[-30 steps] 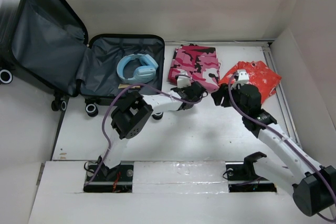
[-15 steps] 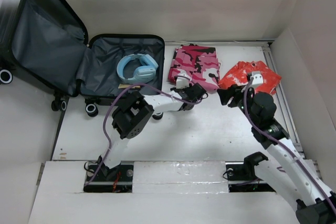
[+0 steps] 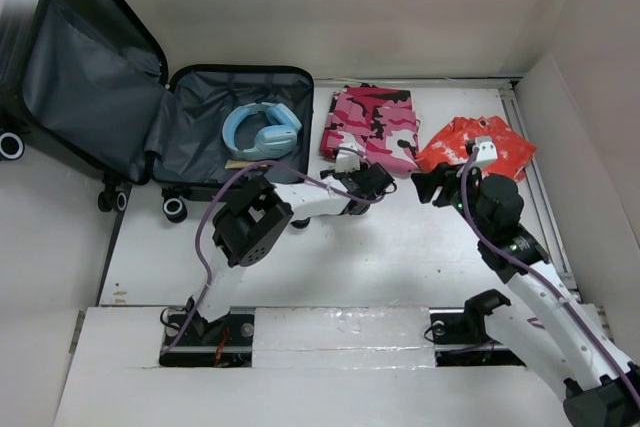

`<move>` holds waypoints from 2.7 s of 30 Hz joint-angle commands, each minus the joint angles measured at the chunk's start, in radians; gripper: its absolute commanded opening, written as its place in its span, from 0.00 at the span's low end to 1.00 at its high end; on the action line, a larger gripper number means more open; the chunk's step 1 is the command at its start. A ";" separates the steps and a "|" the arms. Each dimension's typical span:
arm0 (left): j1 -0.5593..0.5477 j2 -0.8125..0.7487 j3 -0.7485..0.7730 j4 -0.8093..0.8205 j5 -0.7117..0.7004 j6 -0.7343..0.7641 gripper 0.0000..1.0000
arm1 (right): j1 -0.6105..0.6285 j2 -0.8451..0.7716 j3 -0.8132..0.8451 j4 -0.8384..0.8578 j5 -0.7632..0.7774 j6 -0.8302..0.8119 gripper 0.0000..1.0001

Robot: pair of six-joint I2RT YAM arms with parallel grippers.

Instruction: Pack the luggage

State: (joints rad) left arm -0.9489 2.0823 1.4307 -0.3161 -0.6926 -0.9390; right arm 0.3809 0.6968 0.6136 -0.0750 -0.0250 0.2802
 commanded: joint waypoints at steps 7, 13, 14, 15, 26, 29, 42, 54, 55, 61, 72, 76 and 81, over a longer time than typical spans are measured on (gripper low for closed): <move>0.010 0.033 0.002 -0.074 0.030 0.043 0.64 | 0.015 0.012 0.026 0.024 -0.023 -0.019 0.63; 0.012 0.036 -0.009 -0.075 0.024 0.043 0.61 | 0.015 0.023 0.026 0.024 -0.023 -0.019 0.63; 0.022 0.047 -0.018 -0.075 0.040 0.043 0.59 | 0.015 0.023 0.026 0.024 -0.023 -0.019 0.63; 0.022 0.047 -0.018 -0.075 0.041 0.043 0.57 | 0.015 0.023 0.026 0.024 -0.023 -0.019 0.63; -0.027 -0.149 -0.061 -0.060 0.096 0.072 0.00 | 0.015 -0.005 0.026 0.024 0.005 -0.019 0.63; -0.048 -0.293 -0.061 -0.060 0.082 0.083 0.00 | 0.015 -0.005 0.026 0.024 0.016 -0.019 0.63; 0.244 -0.643 -0.139 0.076 -0.002 0.132 0.03 | 0.015 -0.005 0.064 -0.003 0.007 -0.019 0.63; 0.769 -0.605 -0.320 0.268 0.236 0.045 0.30 | 0.024 0.052 0.054 0.006 -0.003 -0.029 0.63; 0.769 -0.605 -0.320 0.268 0.225 0.033 0.36 | 0.024 0.052 0.054 0.006 -0.003 -0.029 0.63; 0.725 -0.628 -0.338 0.336 0.291 0.068 0.68 | 0.024 0.072 0.044 0.015 0.008 -0.038 0.63; 0.219 -0.628 -0.280 0.410 0.208 0.080 0.69 | 0.024 0.029 0.035 0.009 0.066 -0.020 0.63; 0.115 -0.446 -0.222 0.466 0.290 -0.055 0.68 | 0.024 -0.017 0.083 -0.061 0.091 -0.019 0.63; 0.124 -0.200 -0.080 0.436 0.407 -0.280 0.67 | 0.033 -0.042 0.123 -0.112 0.100 -0.019 0.63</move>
State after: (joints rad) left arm -0.8421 1.7859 1.2896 0.1307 -0.3611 -1.0561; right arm 0.3985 0.6670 0.6792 -0.1555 0.0532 0.2584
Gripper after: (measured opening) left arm 0.668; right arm 0.625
